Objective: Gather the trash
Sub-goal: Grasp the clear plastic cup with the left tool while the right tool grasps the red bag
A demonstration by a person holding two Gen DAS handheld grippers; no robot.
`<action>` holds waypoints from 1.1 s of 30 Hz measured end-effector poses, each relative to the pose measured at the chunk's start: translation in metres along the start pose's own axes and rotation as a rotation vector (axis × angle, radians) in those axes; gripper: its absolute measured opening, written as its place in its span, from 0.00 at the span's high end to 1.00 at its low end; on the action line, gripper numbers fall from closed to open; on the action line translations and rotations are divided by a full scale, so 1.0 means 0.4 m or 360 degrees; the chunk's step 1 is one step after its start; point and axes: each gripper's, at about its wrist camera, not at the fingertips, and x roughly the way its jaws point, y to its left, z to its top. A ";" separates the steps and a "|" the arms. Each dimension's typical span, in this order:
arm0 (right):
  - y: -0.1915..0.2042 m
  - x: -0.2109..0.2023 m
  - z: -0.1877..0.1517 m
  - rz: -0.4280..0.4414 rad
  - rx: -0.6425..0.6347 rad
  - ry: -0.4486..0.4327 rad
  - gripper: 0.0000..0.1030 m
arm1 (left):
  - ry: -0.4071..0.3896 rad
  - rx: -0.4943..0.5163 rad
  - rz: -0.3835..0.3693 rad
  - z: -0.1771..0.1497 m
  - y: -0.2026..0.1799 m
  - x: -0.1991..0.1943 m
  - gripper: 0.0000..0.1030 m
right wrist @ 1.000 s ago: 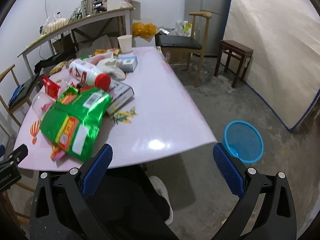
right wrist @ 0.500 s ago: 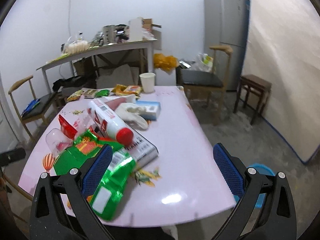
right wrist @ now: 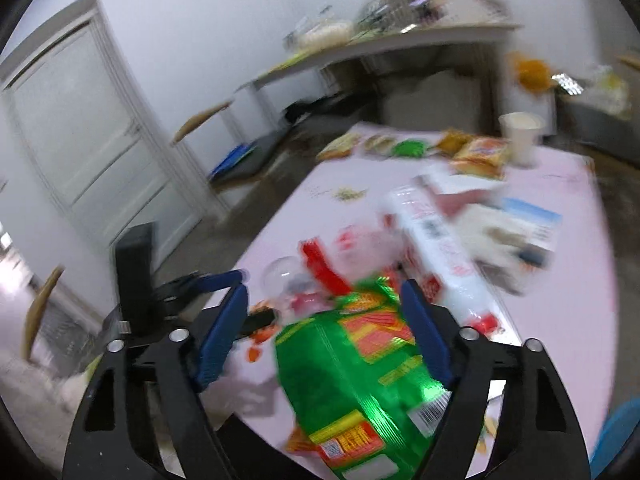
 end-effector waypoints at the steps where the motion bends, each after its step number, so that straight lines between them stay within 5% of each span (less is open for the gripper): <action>1: 0.003 0.039 0.025 0.0086 -0.0021 0.0091 0.40 | 0.0015 0.0003 -0.0010 -0.001 0.007 0.014 0.08; 5: 0.011 0.125 0.060 0.0212 -0.0068 0.0252 0.51 | 0.0025 0.0008 -0.0044 -0.001 0.022 0.046 0.14; 11: 0.010 0.263 0.077 0.0152 -0.0139 0.0461 0.63 | 0.0072 0.0035 0.0022 -0.003 0.036 0.104 0.17; 16: -0.038 0.276 0.071 0.0150 -0.0031 0.0452 0.63 | 0.0020 -0.0028 0.0061 0.004 0.059 0.095 0.17; 19: -0.051 0.272 0.087 0.0140 0.0005 0.0401 0.61 | 0.0026 -0.0091 0.0038 0.009 0.073 0.103 0.16; 22: -0.059 0.255 0.105 0.0093 0.0022 0.0321 0.42 | 0.0030 -0.0102 0.0033 0.009 0.076 0.117 0.16; 25: -0.062 0.284 0.111 0.0125 0.0018 0.0350 0.37 | 0.0023 -0.0107 0.0045 0.004 0.077 0.126 0.33; 26: -0.062 0.300 0.110 0.0144 0.0022 0.0384 0.41 | 0.0028 -0.0113 0.0041 0.002 0.077 0.128 0.33; 30: -0.046 0.356 0.094 0.0114 -0.0023 0.0535 0.85 | -0.0002 -0.0121 0.0055 -0.003 0.073 0.119 0.34; 33: -0.031 0.350 0.079 0.0106 -0.0039 0.0537 0.93 | -0.0007 -0.0115 0.0100 -0.007 0.071 0.107 0.34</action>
